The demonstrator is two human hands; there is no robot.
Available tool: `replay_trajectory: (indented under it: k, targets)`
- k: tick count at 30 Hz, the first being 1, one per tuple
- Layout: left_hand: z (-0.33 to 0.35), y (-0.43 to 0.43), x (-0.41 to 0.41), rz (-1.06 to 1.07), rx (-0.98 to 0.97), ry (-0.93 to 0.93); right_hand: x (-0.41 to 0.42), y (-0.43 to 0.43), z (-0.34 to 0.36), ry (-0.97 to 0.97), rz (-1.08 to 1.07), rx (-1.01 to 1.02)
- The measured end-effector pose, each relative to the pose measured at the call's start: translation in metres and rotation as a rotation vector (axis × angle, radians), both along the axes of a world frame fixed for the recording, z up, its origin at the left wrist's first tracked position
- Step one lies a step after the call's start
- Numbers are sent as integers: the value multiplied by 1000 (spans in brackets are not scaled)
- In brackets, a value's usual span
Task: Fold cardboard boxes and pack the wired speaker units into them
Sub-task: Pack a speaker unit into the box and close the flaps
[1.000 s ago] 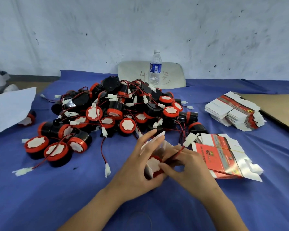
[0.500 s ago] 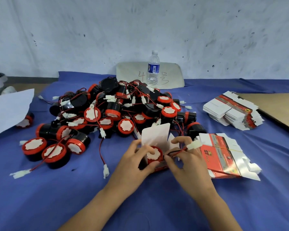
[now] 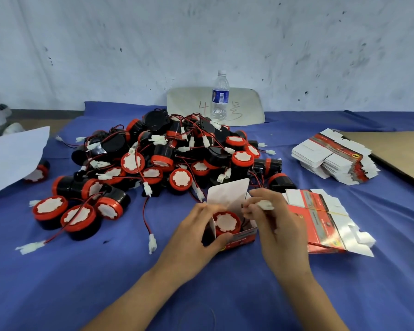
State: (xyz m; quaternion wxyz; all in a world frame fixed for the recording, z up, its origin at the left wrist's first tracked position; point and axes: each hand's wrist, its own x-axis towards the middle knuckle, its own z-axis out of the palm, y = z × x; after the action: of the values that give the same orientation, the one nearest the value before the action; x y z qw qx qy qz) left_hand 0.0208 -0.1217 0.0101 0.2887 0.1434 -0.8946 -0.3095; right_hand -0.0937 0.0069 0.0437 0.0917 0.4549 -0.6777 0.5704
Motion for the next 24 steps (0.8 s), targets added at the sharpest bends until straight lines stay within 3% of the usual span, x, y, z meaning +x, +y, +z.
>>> replay_trajectory:
  k: [8,13,19,24]
  targets:
    - [1,3,0,-8,50,15,2,-4,2,465,-182,294]
    - [1,5,0,-9,41,5,-4,-3,-3,414,-127,640]
    - [-1,7,1,-25,41,-8,-6,-7,-4,131,-174,585]
    - [0,9,-1,-31,82,-11,-3,-2,2,318,-264,567]
